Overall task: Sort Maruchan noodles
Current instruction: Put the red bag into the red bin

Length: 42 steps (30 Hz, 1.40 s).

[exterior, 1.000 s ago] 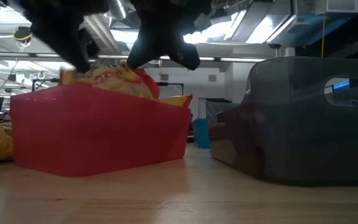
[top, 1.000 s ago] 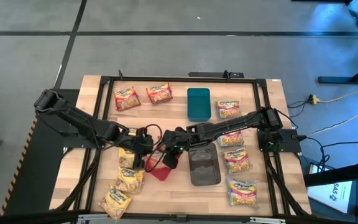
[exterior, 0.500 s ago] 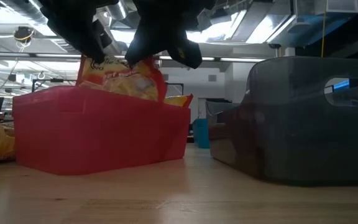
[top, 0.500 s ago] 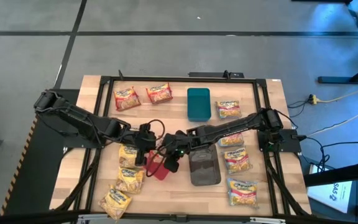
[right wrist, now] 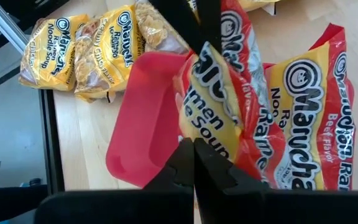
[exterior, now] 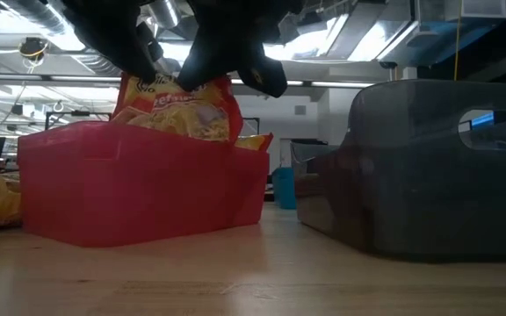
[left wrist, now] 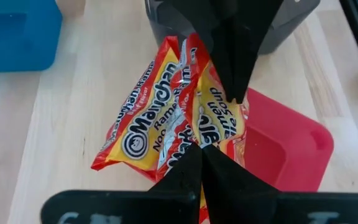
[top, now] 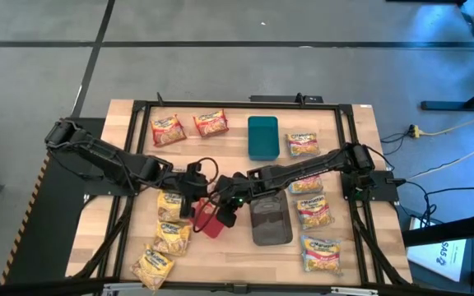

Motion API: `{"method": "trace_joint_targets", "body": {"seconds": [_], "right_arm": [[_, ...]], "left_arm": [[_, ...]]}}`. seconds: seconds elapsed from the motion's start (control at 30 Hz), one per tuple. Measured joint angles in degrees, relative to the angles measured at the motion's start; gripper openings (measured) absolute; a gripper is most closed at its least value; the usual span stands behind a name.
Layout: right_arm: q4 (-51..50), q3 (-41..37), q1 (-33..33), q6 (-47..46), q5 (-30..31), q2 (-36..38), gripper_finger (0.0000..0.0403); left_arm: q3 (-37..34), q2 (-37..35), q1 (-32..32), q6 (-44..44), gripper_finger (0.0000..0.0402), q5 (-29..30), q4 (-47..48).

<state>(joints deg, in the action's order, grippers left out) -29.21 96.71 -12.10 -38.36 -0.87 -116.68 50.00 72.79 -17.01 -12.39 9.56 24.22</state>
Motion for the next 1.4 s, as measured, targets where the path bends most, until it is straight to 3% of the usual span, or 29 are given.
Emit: {"method": "trace_joint_targets", "body": {"seconds": [0.57,0.97,1.23,1.4], "right_arm": [[0.0,-0.1,-0.1,-3.0,-4.1,-4.0,0.0000],[-0.9,0.0,-1.1,-3.4,-4.5,-5.4,0.0000],[-2.1,5.3,-1.5,2.6,3.5,-3.9,0.0000],[-8.2,12.8,-1.5,9.4,15.9,-3.9,0.0000]], "left_arm": [[0.0,0.2,1.1,0.7,0.0049,0.5,0.8],[0.0,0.2,1.6,0.6,0.0055,1.9,0.6],[0.0,-1.9,2.1,-1.8,0.0055,8.0,4.0],[0.0,-5.9,2.1,-4.0,0.0055,13.0,5.9]]}}
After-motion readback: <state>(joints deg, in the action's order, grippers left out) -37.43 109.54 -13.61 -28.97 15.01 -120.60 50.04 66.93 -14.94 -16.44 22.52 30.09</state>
